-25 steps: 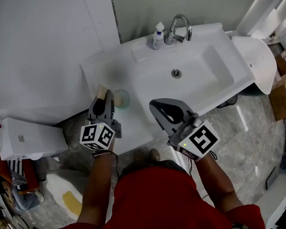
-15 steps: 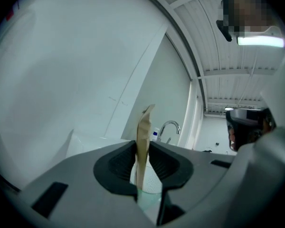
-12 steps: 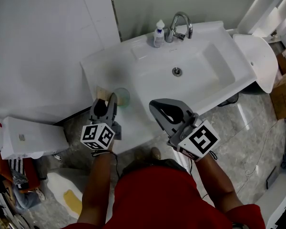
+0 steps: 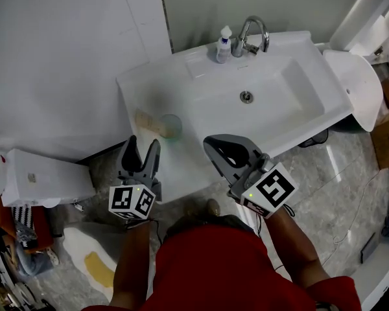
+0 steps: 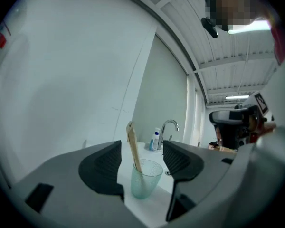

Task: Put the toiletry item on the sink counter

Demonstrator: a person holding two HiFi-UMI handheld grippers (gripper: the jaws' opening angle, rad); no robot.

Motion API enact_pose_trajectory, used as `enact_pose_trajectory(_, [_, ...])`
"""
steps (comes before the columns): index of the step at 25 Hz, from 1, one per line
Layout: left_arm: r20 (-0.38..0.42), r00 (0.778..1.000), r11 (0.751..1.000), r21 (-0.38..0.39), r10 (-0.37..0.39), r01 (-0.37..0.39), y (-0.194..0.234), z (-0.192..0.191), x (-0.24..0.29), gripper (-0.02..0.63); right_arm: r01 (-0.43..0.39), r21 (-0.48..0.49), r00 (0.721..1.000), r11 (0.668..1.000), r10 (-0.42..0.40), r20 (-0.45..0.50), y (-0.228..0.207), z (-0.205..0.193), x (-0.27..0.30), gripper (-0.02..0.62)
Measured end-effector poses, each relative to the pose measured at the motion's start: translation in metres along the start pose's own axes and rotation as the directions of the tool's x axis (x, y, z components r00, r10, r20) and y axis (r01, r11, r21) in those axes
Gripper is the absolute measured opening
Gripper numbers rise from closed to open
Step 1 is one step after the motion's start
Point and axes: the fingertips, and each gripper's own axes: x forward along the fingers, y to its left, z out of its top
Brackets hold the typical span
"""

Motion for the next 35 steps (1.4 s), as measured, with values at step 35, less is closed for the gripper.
enact_pose_trajectory(35, [0.084, 0.947, 0.942, 0.163, -0.310, 0.294, -0.129, 0.073, -0.061, 0.017, -0.113, -0.002, 0.989, 0.994, 0.113, 0.095, 0.068, 0.022, -0.024, 0.028])
